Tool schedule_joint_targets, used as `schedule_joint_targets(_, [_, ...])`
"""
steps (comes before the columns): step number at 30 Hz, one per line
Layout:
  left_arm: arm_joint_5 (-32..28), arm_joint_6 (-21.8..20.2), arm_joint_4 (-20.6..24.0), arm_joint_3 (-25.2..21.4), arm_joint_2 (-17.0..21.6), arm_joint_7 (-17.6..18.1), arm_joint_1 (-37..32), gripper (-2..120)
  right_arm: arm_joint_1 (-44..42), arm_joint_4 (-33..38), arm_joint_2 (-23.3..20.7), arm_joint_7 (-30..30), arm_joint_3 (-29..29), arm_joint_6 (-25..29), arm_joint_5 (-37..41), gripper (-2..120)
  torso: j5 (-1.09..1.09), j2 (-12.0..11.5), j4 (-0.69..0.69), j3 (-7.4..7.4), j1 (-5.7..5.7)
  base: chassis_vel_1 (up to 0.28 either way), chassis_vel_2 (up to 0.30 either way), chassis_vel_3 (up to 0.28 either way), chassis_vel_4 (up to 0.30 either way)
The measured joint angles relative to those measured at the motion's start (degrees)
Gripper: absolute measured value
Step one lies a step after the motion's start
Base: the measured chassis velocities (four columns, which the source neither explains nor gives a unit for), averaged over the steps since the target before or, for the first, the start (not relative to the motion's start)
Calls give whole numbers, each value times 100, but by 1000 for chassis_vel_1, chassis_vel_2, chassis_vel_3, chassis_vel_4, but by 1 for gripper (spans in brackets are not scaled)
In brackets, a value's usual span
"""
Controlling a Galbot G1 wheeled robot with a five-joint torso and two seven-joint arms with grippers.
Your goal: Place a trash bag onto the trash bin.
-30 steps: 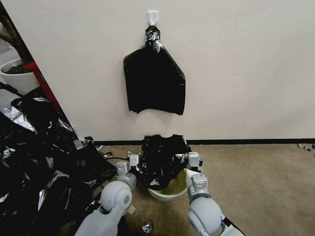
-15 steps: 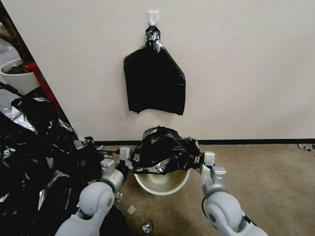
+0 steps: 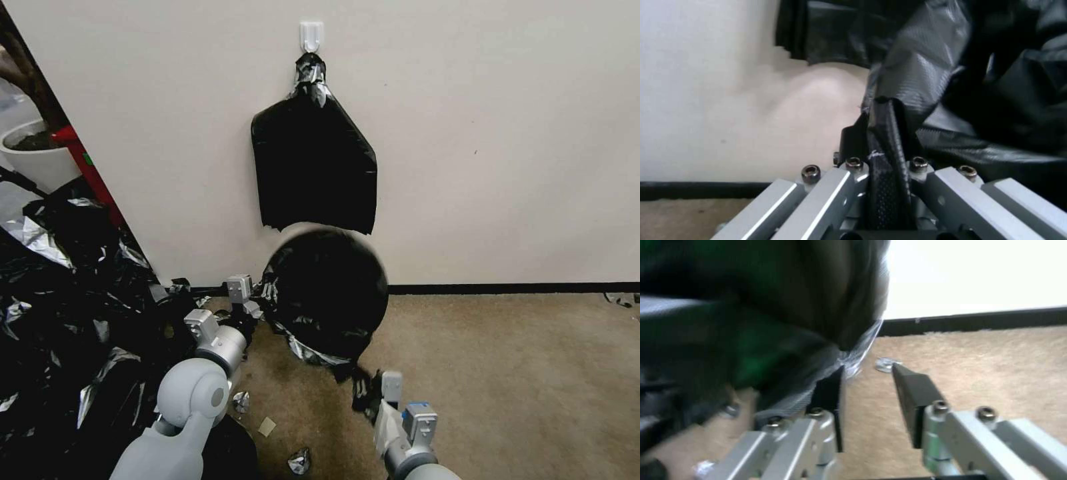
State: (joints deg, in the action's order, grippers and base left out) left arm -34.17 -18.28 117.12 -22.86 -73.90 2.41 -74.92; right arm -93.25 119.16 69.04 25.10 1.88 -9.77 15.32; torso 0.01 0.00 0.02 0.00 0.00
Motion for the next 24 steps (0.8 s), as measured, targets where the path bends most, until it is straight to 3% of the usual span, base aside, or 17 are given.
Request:
schedule_joint_targets(8, [-110, -164, -15, -15, -12, 346, 104, 3, -609, 346, -307, -54, 64, 353, -854, 59, -1, 0, -2, 0, 0, 0, 0, 0, 0])
schedule_joint_targets(11, [-222, -336, 51, -39, -25, 701, 156, 3, -881, 396, -379, -476, 195, 959, -1803, 72, -1, 0, -2, 0, 0, 0, 0, 0, 0])
schedule_joint_targets(12, [-222, -336, 51, -39, -25, 701, 156, 3, -881, 396, -379, -476, 195, 959, -1803, 72, -1, 0, -2, 0, 0, 0, 0, 0, 0])
schedule_joint_targets(14, [-442, -544, 144, -65, -52, 999, 165, 3, -976, 362, -384, -1101, 327, 1552, -2615, 82, -1, 0, -2, 0, 0, 0, 0, 0, 0])
schedule_joint_targets(15, [-442, -544, 144, -65, -52, 999, 165, 3, -976, 362, -384, -1101, 327, 1552, -2615, 82, -1, 0, -2, 0, 0, 0, 0, 0, 0])
schedule_joint_targets(18, [-734, -733, 313, -106, -98, 1231, 139, 3, -876, 161, -293, -1829, 431, 2199, -3203, 96, -1, 0, -2, 0, 0, 0, 0, 0, 0])
schedule_joint_targets(23, [-995, -886, 540, -126, -149, 1388, 48, 3, -612, -183, -105, -2083, 463, 2528, -3532, 98, 0, 0, -2, 0, 0, 0, 0, 0, 0])
schedule_joint_targets(24, [-1086, -935, 647, -131, -169, 1418, -4, 3, -500, -332, -33, -2097, 463, 2625, -3625, 94, 0, 0, -1, 0, 0, 0, 0, 0, 0])
